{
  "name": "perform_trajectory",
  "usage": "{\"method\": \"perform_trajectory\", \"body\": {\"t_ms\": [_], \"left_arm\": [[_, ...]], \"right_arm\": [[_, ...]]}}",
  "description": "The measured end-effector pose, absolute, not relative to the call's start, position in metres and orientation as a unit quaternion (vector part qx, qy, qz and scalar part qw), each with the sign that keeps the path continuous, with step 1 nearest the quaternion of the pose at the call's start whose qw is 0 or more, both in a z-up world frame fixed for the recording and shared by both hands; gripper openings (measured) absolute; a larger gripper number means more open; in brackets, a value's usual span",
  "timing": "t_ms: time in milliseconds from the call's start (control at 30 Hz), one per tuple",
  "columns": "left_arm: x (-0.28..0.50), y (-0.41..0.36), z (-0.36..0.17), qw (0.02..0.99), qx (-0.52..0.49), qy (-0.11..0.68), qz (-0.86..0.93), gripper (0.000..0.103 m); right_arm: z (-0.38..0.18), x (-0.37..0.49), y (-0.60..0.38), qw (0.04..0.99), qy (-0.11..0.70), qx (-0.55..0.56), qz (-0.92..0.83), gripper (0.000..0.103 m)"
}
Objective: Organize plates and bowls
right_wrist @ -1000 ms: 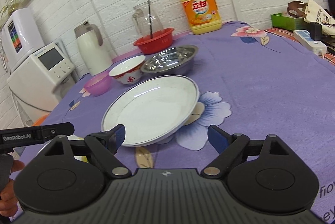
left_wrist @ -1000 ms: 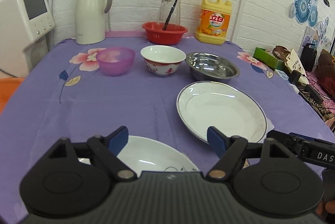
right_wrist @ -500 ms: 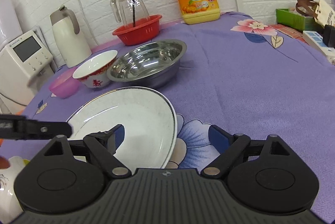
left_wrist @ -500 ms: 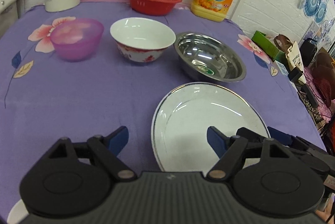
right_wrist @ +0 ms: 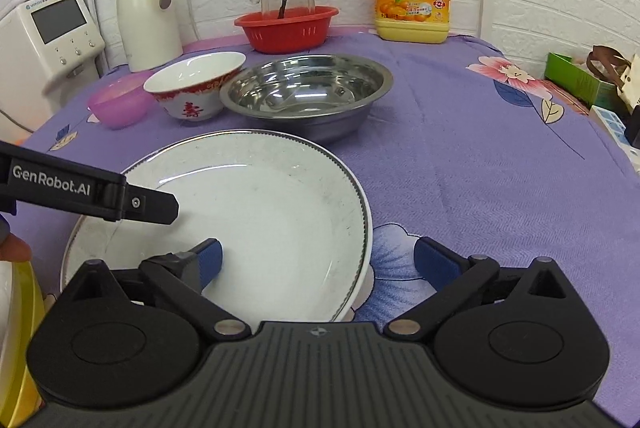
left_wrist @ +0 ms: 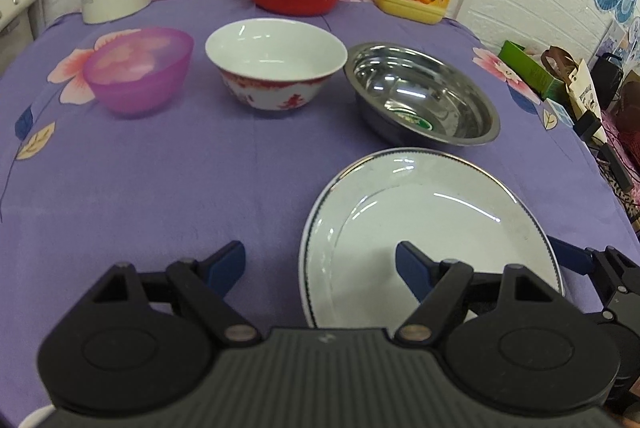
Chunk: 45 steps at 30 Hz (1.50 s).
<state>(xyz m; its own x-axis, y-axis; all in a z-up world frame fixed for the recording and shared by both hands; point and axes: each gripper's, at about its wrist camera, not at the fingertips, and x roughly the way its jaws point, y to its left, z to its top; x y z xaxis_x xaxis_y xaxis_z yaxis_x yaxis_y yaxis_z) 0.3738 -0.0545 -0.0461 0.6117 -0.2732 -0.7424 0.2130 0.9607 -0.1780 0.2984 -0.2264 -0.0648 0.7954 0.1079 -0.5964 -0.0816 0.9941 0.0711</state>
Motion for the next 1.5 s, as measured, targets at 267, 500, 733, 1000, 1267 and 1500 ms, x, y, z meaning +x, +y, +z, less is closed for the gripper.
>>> {"method": "perform_trajectory", "body": {"t_ms": [267,500,733,1000,1267,1500], "left_arm": [[0.374,-0.054,-0.046,0.897,-0.046,0.416,-0.138,0.077],[0.372,-0.063,-0.047,0.901,-0.024,0.41,-0.141,0.077],[0.367,-0.07,-0.05,0.904,0.015,0.406,-0.135,0.076],[0.361,-0.078,-0.047,0.904,0.023,0.397,-0.157,0.055],[0.344,-0.08,-0.038,0.91,0.023,0.385,-0.152,0.042],[0.32,-0.064,-0.01,0.921,0.0,0.356,-0.161,0.042]], "right_arm": [[-0.057,0.294,-0.23,0.943,0.322,0.056,0.059,0.103],[-0.059,0.294,-0.221,0.945,0.321,0.038,0.052,0.103],[-0.062,0.287,-0.22,0.948,0.312,0.029,0.046,0.103],[-0.06,0.285,-0.214,0.951,0.304,0.031,0.045,0.103],[-0.052,0.271,-0.21,0.95,0.308,0.049,0.028,0.103],[-0.025,0.242,-0.198,0.963,0.266,0.041,0.027,0.103]]}}
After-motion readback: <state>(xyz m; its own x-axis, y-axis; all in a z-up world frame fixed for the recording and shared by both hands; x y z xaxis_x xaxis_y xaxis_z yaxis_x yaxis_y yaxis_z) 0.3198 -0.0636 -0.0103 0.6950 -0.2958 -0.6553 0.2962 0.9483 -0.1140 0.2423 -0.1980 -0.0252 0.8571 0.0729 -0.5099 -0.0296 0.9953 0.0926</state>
